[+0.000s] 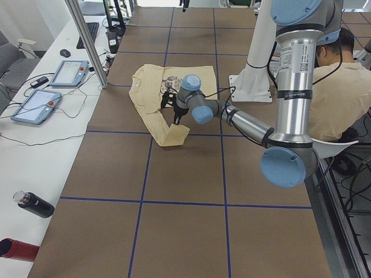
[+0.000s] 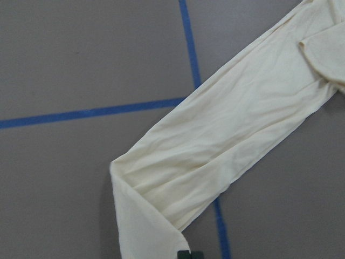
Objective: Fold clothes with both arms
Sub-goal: 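Carry the sleeve with the left gripper across the shirt front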
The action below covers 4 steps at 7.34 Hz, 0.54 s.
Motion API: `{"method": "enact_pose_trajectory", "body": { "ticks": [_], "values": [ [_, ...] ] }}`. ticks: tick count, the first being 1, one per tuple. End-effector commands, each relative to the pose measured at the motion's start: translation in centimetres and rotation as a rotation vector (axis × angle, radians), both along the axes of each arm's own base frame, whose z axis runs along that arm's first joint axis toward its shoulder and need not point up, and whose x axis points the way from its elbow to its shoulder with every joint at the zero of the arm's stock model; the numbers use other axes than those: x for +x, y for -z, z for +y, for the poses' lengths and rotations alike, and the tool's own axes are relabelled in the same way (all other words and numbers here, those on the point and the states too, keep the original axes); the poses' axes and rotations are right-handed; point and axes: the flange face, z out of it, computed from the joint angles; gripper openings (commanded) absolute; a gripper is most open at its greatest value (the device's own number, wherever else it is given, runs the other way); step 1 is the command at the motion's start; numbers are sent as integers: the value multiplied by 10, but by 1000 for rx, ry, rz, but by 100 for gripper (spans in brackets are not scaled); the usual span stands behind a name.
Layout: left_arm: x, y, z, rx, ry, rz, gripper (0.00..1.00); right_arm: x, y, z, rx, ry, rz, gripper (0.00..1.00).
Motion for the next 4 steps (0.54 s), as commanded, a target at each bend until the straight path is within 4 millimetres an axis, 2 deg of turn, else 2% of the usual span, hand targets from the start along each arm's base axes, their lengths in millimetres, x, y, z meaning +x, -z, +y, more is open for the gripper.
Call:
{"method": "enact_pose_trajectory", "body": {
  "ticks": [1, 2, 3, 4],
  "values": [
    [48, 140, -45, -69, 1, -56, 0, 0, 1, -1, -2, -3, -2, 99],
    [61, 180, -53, -74, -2, -53, 0, 0, 0, -1, -4, -3, -1, 99],
    [78, 214, -69, -113, 21, -54, 0, 0, -1, -1, -5, -3, -1, 99],
    [109, 261, -98, -158, 57, -37, 0, 0, -2, -1, -7, -3, -1, 99]
  ]
}}
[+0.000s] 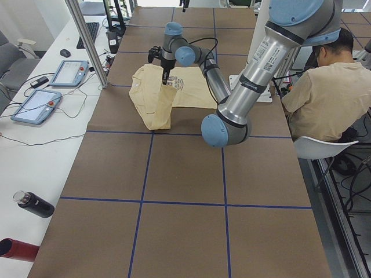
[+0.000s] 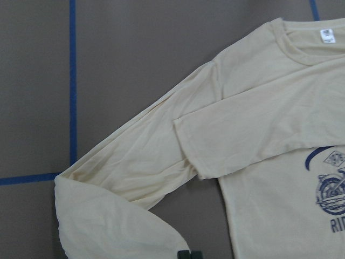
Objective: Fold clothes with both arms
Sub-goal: 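Carry the sleeve with the left gripper across the shirt front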
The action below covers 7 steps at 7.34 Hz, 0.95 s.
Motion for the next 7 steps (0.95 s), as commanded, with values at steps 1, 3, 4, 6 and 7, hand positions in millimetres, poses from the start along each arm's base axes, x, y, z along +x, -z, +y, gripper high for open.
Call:
{"method": "enact_pose_trajectory", "body": {
  "ticks": [1, 3, 4, 6, 7],
  "values": [
    [68, 119, -60, -110, 53, 23, 0, 0, -2, 0, -3, 0, 1, 99],
    [127, 225, -111, -200, 86, -8, 0, 0, -1, -1, -4, -3, 1, 99],
    [144, 223, -116, -202, 95, 18, 0, 0, -1, -1, -4, -3, 1, 99],
    [214, 195, -122, -287, 173, 71, 0, 0, -2, -1, -5, -2, 0, 99],
    [234, 198, -109, -309, 213, 117, 0, 0, -2, -1, -5, -2, 0, 99]
  ]
}}
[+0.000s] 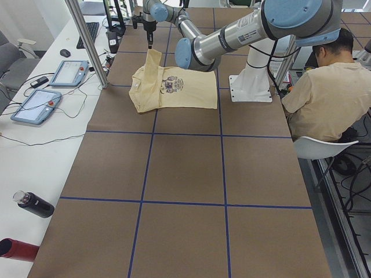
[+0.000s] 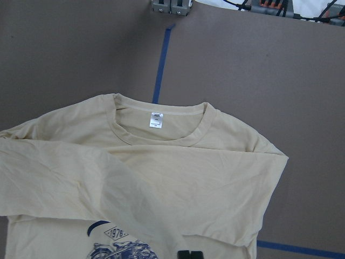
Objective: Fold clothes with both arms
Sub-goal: 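Carry the sleeve with the left gripper across the shirt front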
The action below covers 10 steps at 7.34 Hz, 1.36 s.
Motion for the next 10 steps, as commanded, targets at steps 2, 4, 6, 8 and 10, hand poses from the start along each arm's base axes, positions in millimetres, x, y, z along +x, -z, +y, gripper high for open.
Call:
{"method": "enact_pose_trajectory", "body": {
  "ticks": [2, 4, 6, 8, 10],
  "values": [
    [62, 23, 34, -135, 156, 145, 74, 0, -2, 0, -5, 0, 1, 99],
    [70, 36, 46, -72, 134, 195, 99, 0, -2, 0, -4, 1, 1, 99],
    [61, 43, 55, 48, 41, 192, 99, -2, 5, -4, -5, -12, -12, 99],
    [30, -24, 76, 179, -63, 146, 100, -16, 27, -10, -34, -56, -65, 99],
    [-32, -113, 118, 272, -127, 129, 100, -62, 57, -5, -69, -91, -166, 99]
  ]
}}
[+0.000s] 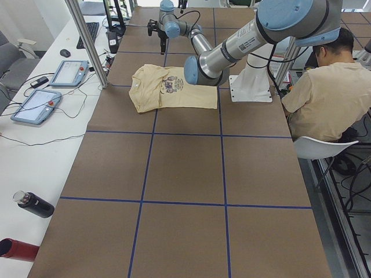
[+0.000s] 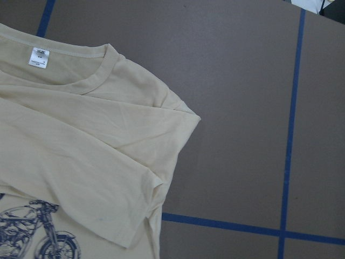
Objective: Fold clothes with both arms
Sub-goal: 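Carry the sleeve with the left gripper across the shirt front, then release the sleeve and move both grippers to the bottom hem corners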
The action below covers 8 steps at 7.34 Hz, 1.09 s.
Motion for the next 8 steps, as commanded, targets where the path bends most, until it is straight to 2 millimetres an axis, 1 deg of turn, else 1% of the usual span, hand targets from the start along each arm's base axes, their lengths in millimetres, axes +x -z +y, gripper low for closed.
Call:
{"method": "enact_pose_trajectory", "body": {
  "ticks": [1, 2, 3, 4, 5, 6, 7, 8],
  "values": [
    [-89, -114, 60, 126, -61, -13, 100, -62, 50, 13, -48, -34, -103, 99],
    [-142, -152, 95, 199, -90, -14, 100, -107, 74, 31, -74, -68, -121, 99],
    [-182, -183, 123, 239, -111, -29, 100, -149, 90, 50, -94, -102, -130, 99],
    [-215, -213, 142, 239, -85, -57, 100, -177, 99, 69, -92, -128, -122, 99],
    [-235, -233, 153, 235, -57, -86, 100, -190, 114, 91, -132, -123, -53, 99],
    [-245, -252, 167, 223, -63, -104, 100, -206, 136, 121, -167, -140, 19, 99],
    [-236, -267, 184, 218, -88, -100, 100, -241, 140, 150, -184, -157, 19, 99],
    [-206, -276, 216, 170, -59, -81, 100, -264, 146, 170, -158, -161, 11, 99]
  ]
}}
